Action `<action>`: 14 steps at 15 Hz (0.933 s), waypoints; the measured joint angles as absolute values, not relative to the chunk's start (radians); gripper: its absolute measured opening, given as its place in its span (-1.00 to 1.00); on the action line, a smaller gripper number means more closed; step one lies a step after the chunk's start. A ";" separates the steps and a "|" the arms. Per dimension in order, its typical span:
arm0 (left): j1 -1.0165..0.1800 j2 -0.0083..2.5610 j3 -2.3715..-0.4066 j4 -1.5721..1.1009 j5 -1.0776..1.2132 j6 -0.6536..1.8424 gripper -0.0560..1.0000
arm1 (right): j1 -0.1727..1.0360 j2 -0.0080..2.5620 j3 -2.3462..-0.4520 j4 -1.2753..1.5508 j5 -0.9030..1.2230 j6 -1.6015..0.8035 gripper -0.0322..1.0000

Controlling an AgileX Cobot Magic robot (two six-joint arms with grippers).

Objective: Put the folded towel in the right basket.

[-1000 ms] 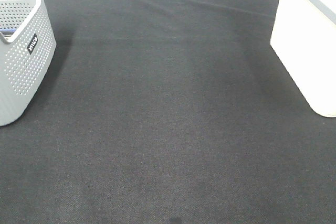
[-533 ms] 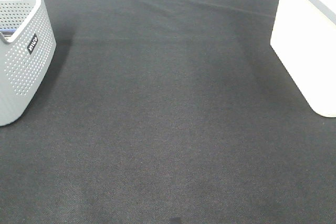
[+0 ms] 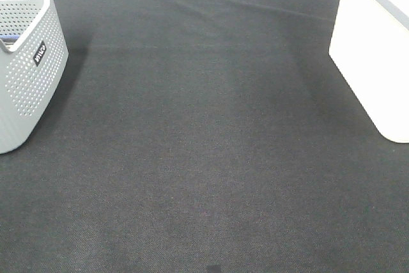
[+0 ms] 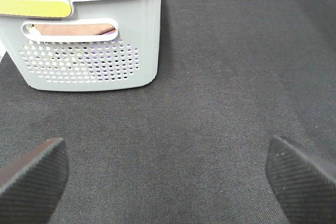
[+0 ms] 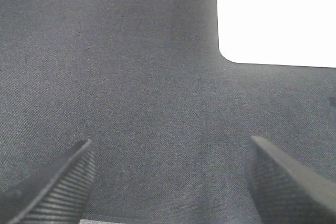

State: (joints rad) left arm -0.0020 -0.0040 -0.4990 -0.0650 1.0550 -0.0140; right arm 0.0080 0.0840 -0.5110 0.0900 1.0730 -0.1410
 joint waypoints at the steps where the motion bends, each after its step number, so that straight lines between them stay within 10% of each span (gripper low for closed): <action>1: -0.002 -0.004 -0.499 -0.065 1.055 -0.014 0.94 | 0.008 0.084 -0.511 0.090 1.073 -0.141 0.50; 14: -0.002 -0.004 -0.499 -0.065 1.055 -0.014 0.94 | 0.008 -0.007 -0.511 0.090 1.069 -0.141 0.50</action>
State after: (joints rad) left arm -0.0020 -0.0040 -0.4990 -0.0650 1.0550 -0.0140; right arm 0.0080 -0.0070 -0.5110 0.0900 1.0690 -0.1410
